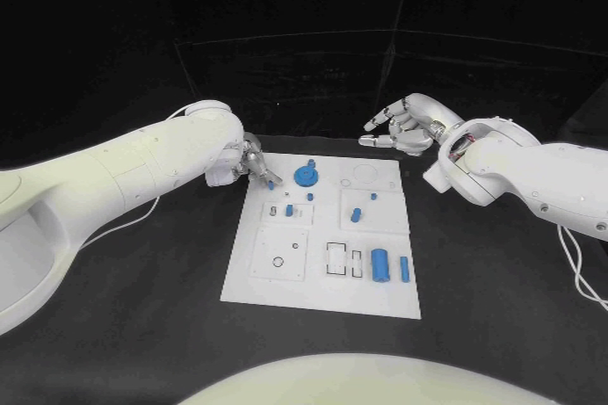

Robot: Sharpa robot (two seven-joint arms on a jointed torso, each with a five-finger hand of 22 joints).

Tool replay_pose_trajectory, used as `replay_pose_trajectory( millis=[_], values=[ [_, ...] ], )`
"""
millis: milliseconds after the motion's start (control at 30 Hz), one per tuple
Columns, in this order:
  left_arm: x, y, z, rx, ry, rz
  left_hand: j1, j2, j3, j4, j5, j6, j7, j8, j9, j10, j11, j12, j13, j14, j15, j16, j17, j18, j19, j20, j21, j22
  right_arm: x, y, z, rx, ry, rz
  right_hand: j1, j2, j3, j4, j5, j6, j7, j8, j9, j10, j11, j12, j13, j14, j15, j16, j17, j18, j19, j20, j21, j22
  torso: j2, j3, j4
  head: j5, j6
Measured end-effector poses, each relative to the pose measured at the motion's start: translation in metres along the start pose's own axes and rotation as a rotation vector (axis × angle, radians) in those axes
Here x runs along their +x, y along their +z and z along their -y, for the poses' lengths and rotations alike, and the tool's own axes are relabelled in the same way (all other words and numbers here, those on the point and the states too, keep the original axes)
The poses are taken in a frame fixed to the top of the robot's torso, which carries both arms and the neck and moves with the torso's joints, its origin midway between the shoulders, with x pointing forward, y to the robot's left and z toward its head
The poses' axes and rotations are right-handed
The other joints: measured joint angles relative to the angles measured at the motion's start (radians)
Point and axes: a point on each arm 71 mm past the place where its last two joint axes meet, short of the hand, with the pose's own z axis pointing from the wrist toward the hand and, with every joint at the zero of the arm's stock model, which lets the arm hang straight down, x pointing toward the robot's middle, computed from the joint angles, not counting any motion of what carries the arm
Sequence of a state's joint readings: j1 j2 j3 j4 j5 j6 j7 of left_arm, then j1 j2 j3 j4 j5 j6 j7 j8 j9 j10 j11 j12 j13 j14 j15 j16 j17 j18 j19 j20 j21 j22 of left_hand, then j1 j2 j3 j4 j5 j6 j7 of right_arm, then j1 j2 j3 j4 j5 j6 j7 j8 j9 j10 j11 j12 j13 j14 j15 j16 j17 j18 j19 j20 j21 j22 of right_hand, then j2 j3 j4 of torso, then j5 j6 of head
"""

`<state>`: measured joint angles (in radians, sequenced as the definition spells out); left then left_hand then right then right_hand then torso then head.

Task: Assemble the parts on the task board

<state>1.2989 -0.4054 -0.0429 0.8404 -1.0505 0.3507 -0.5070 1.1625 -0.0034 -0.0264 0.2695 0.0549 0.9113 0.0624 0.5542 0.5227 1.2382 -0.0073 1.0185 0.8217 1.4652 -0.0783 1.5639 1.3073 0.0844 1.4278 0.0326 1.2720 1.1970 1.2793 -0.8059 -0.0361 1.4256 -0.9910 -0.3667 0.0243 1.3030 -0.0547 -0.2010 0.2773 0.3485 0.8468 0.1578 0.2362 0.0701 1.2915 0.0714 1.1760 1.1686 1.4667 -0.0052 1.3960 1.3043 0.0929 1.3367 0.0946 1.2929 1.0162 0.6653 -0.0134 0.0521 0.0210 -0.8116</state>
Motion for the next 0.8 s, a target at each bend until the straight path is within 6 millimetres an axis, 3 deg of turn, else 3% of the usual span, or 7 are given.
replay_pose_trajectory(
  millis=[167,300,467,567,667,800],
  values=[
    [0.0006,0.0004,0.0017,0.007,0.000,0.001,0.012,0.003,0.005,-0.005,0.000,0.004,-0.004,0.000,-0.001,0.000,0.000,0.000,0.000,0.000,0.000,0.000,0.000,0.000,0.000,0.000,0.000,0.000,0.0000,0.0001,0.0000,0.000,0.000,0.000,0.000,0.000,0.000,0.000,0.000,0.000,0.000,0.000,0.000,0.000,0.000,0.000,0.000,0.000,0.000,0.000,0.000,0.000,0.000,0.000,0.000,0.000,0.000,0.0002,0.0002,-0.001,0.000],
    [0.0005,0.0004,0.0028,0.012,-0.002,0.005,0.041,0.021,0.021,-0.021,0.000,0.004,-0.004,0.000,-0.004,0.000,0.000,0.000,-0.002,0.000,0.000,0.000,0.000,0.000,0.000,0.000,0.000,0.001,0.0000,0.0003,0.0001,0.000,0.000,0.000,0.000,0.000,0.000,0.000,0.000,0.000,0.000,0.000,0.000,0.000,0.000,0.000,0.000,0.000,0.000,0.000,0.000,0.000,0.000,0.000,0.000,0.000,0.000,0.0002,0.0004,-0.001,-0.001],
    [-0.0002,0.0005,0.0035,0.021,-0.008,0.016,0.130,0.063,0.082,-0.081,0.000,0.003,-0.004,0.000,-0.011,-0.002,-0.009,0.000,-0.009,0.000,0.000,0.000,0.000,0.000,0.000,0.000,0.000,0.001,0.0000,0.0003,0.0002,0.000,0.000,0.000,0.000,0.000,0.000,0.000,0.000,0.000,0.000,0.000,0.000,0.000,0.000,0.000,0.000,0.000,0.000,0.000,0.000,0.000,0.000,0.000,0.000,0.000,0.000,0.0002,0.0004,-0.001,-0.002],
    [-0.0008,0.0004,0.0038,0.026,-0.012,0.024,0.175,0.073,0.141,-0.115,-0.001,-0.006,-0.009,-0.008,-0.022,-0.007,-0.014,-0.008,-0.016,0.000,0.000,0.000,0.000,0.000,0.004,-0.004,0.000,0.001,-0.0001,0.0004,0.0003,0.000,0.000,0.001,0.000,0.000,0.000,0.000,0.000,0.000,0.000,0.000,0.000,0.000,0.000,0.000,0.000,0.000,0.000,0.000,0.000,0.000,0.000,0.000,0.000,0.000,0.000,0.0002,0.0003,-0.001,-0.003],
    [-0.0015,0.0002,0.0039,0.034,-0.017,0.033,0.192,0.066,0.220,-0.144,0.009,-0.010,-0.005,-0.017,-0.028,-0.009,-0.012,-0.022,-0.026,0.000,0.000,0.000,0.000,0.000,0.004,-0.004,0.000,0.001,-0.0001,0.0004,0.0004,0.001,0.000,0.001,0.000,0.000,0.000,0.000,0.004,0.000,0.000,0.000,0.000,0.000,0.000,0.000,0.000,0.000,0.000,0.000,0.000,0.000,0.000,0.000,0.000,0.000,0.000,0.0002,0.0003,-0.001,-0.004],
    [-0.0021,-0.0006,0.0026,0.044,-0.021,0.042,0.191,0.027,0.307,-0.077,0.066,-0.019,0.004,0.004,-0.022,-0.016,-0.009,-0.039,-0.046,0.000,0.000,0.000,0.000,0.000,0.004,-0.004,-0.006,0.001,-0.0002,0.0004,0.0005,0.001,0.000,0.001,0.000,0.000,0.000,0.000,0.009,0.000,0.000,0.000,0.000,0.000,0.000,0.000,0.000,0.000,0.000,0.000,0.000,0.000,0.000,0.000,0.000,0.000,-0.001,0.0002,0.0004,-0.001,-0.004]
  ],
)
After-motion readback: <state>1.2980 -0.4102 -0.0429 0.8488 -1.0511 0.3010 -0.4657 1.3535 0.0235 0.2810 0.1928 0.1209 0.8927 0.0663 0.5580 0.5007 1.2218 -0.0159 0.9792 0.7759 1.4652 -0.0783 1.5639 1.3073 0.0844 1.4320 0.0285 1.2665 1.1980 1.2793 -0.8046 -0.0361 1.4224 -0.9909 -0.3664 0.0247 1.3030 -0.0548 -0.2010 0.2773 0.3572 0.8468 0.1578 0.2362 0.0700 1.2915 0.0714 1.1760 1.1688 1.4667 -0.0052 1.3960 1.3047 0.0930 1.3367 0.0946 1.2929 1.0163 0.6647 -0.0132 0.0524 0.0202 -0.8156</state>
